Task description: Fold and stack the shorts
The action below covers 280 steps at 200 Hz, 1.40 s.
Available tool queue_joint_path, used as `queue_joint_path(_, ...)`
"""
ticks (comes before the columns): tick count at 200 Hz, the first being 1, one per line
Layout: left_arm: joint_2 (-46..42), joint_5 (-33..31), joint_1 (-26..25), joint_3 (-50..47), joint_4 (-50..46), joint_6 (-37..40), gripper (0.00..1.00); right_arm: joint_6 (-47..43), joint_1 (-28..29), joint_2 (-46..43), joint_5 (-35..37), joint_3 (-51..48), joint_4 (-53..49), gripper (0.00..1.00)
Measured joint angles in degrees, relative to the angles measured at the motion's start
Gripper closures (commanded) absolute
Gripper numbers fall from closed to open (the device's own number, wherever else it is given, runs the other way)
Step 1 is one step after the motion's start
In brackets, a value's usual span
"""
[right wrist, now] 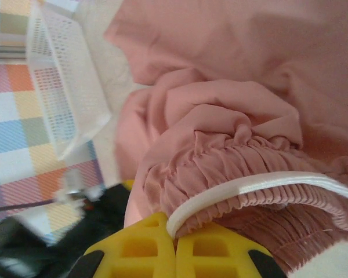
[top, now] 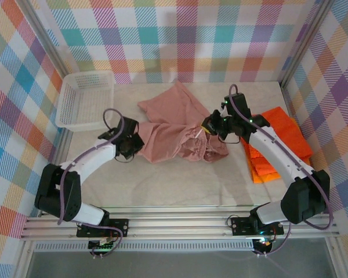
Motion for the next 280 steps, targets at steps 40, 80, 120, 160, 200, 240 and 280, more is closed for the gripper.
queue_joint_path(40,-7.58,-4.07,5.99,13.73,-11.67,6.64,0.98,-6.1,-1.73,-3.17,2.45,-5.97,-4.87,1.0)
queue_joint_path(80,-7.1,-5.97,8.11,20.5,-20.15,11.8,0.48,-11.87,-1.95,-3.5,2.36,-10.95,-8.02,1.0)
queue_joint_path(120,-10.75,-5.01,9.03,15.3,-22.38,12.31,0.17,-17.35,0.28,-3.43,-2.6,-14.19,-10.19,0.83)
queue_joint_path(160,-21.44,-4.44,9.03,4.26,-23.89,8.81,0.17,-25.68,6.16,0.13,-4.68,-13.79,-17.57,0.5)
queue_joint_path(200,-23.1,-4.44,9.2,-4.15,-25.46,5.46,0.19,-31.93,7.19,0.76,-0.5,-10.93,-25.94,0.21)
queue_joint_path(240,-22.23,-1.16,9.27,-7.87,-22.4,3.58,0.15,-33.75,6.38,0.35,3.91,-0.98,-25.11,0.15)
queue_joint_path(280,-20.79,-1.79,10.58,-11.43,-20.61,1.79,0.15,-31.54,3.32,12.81,0.96,8.72,-18.45,0.14)
